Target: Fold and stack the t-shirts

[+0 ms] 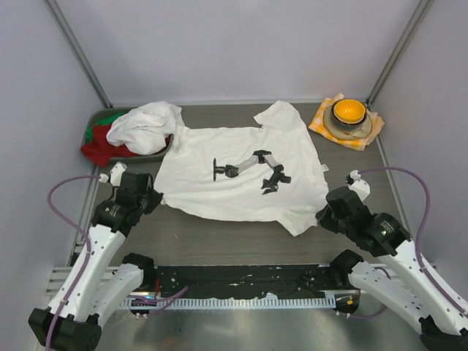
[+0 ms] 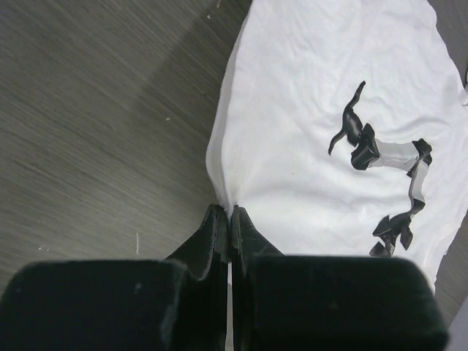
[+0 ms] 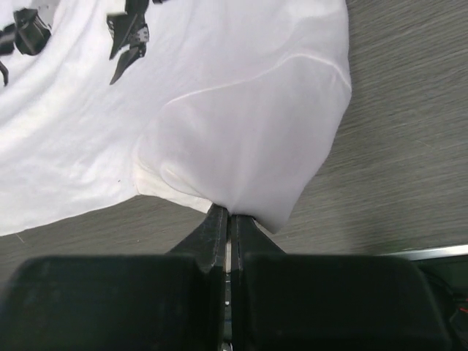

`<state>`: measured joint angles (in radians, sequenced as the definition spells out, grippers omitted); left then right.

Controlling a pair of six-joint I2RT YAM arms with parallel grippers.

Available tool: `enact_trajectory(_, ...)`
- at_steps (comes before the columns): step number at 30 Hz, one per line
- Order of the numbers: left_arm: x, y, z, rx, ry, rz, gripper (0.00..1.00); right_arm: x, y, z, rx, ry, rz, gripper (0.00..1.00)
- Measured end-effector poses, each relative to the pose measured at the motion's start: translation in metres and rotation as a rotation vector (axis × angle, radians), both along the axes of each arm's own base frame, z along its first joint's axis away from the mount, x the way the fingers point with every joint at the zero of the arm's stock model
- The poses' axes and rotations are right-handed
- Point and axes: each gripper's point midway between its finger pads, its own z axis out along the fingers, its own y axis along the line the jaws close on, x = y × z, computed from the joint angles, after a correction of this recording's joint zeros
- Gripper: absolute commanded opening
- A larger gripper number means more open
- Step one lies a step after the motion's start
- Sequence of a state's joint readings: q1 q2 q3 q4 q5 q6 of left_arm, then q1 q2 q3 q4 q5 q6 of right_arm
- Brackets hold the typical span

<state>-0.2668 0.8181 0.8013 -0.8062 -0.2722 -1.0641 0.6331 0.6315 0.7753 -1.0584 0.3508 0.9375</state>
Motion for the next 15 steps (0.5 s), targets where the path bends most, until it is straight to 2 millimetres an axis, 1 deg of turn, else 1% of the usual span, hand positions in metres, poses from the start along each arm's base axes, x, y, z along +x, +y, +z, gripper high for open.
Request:
enact_trajectory(2,-0.013,0.003,-0.002,-0.005,-0.004,0.003,0.00,-0.005,-0.005,0.008,0.007,-0.018,-0.004,0.01)
enact_trajectory(4,-0.027,0.006,-0.007,-0.010,0.002,0.010,0.00,-0.009,-0.009,0.016,0.015,-0.041,-0.004,0.01)
enact_trajectory(7,-0.044,0.011,-0.013,-0.009,0.025,0.019,0.00,-0.009,-0.013,0.028,0.013,-0.070,-0.001,0.01)
enact_trajectory(9,-0.047,0.013,-0.014,-0.002,0.030,0.023,0.00,-0.006,-0.014,0.036,0.001,-0.090,-0.002,0.01)
enact_trajectory(12,-0.045,0.014,-0.019,0.017,0.067,0.024,0.00,0.004,-0.013,0.044,-0.028,-0.112,0.002,0.01)
enact_trajectory(15,-0.037,0.012,-0.027,0.040,0.121,0.020,0.00,0.018,-0.007,0.044,-0.062,-0.114,0.012,0.01)
